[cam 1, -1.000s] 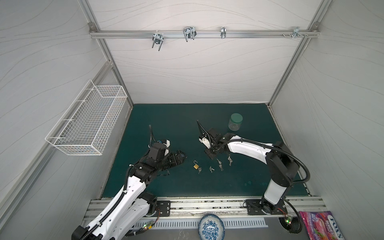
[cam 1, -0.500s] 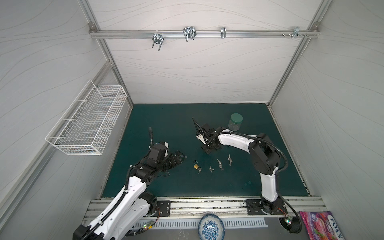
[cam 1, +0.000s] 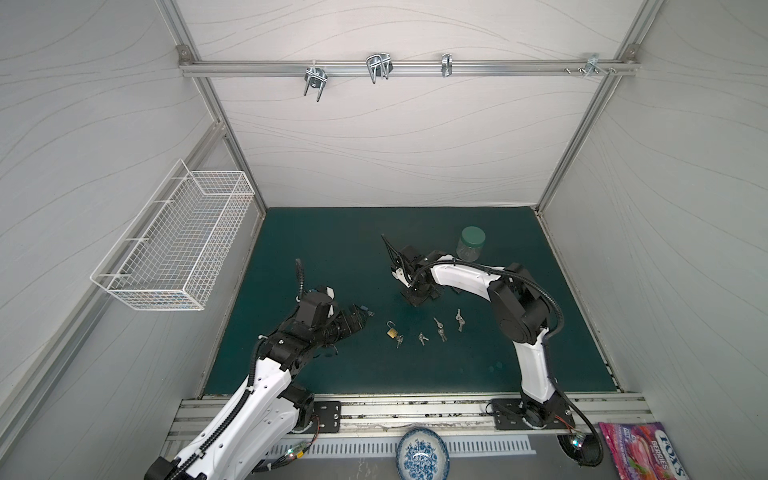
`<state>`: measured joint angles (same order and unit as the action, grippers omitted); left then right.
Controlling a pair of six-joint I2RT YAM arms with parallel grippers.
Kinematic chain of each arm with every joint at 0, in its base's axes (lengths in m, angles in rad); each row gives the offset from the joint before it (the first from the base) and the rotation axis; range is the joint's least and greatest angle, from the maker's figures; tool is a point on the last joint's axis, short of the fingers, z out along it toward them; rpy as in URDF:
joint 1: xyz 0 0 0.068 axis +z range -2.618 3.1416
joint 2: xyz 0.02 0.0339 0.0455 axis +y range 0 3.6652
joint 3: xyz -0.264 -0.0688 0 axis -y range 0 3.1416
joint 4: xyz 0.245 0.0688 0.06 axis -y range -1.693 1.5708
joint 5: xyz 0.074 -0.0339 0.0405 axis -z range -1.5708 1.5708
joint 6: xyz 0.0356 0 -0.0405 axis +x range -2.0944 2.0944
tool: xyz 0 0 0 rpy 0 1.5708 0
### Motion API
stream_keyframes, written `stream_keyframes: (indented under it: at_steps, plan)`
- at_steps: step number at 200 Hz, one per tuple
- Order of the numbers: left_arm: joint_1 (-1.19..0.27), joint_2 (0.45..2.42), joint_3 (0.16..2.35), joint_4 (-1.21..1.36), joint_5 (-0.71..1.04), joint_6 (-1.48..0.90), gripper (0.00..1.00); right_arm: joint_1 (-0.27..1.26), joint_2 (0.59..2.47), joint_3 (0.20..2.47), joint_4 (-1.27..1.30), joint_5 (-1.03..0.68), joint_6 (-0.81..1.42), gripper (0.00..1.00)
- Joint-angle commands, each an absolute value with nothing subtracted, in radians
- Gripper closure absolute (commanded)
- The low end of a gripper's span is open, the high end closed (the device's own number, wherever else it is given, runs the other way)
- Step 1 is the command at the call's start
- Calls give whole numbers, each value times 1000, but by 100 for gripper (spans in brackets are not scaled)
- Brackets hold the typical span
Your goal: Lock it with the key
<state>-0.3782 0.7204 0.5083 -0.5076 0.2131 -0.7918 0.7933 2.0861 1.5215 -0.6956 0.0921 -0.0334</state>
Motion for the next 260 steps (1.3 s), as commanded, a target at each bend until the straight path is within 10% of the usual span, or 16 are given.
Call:
stream_keyframes:
  at_steps: [1,59,142,260]
  plan:
    - [-373,720,514,-503,209,-783,2,788,2091,1535,-751,86,-49,56]
    - [-351,801,536,-487,214,-775,10,805,1862,1390,-649,59,25,50]
    - [-150,906,526,-403,314,-800,26,1010,1863,1274,-598,107,137,92]
    - [0,808,512,-471,393,-787,25,1071,1996,1366,-653,61,153,97]
